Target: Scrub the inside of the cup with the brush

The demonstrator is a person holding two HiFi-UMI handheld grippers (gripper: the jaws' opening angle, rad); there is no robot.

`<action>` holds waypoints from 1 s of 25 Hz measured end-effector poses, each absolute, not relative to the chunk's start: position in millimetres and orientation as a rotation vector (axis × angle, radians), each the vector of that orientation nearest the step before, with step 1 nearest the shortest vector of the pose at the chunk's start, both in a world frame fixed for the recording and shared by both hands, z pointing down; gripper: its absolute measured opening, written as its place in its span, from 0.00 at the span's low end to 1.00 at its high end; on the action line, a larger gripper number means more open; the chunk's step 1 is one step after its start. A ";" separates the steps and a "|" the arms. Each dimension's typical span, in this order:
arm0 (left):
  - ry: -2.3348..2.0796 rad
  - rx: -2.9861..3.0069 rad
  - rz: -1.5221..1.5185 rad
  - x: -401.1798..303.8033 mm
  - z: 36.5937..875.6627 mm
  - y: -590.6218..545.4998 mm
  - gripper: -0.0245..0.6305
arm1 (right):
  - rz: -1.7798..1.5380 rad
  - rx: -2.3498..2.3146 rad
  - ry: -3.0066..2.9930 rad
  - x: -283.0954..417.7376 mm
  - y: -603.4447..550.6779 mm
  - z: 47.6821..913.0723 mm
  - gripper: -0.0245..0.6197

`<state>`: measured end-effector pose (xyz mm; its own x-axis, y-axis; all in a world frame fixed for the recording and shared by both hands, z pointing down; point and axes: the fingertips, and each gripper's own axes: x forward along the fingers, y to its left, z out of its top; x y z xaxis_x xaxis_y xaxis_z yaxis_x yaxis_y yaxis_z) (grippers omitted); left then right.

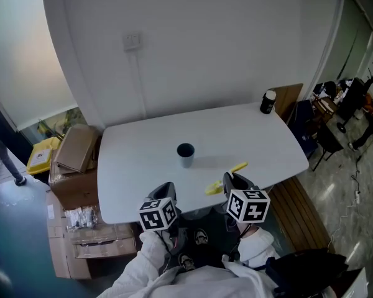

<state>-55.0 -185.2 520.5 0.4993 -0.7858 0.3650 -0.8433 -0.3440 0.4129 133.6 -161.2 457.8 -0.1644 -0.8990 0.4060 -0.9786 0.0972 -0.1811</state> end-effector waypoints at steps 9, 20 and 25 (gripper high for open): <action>-1.432 2.191 0.161 -64.0 508.4 -232.1 0.05 | 0.624 1.857 -2.272 131.6 -210.8 443.0 0.17; -1.380 2.220 0.211 -39.3 531.6 -269.9 0.10 | 0.696 1.855 -2.234 157.2 -235.6 458.9 0.17; -1.338 2.194 0.232 -35.0 554.0 -279.3 0.15 | 0.707 1.841 -2.216 159.4 -246.8 468.0 0.17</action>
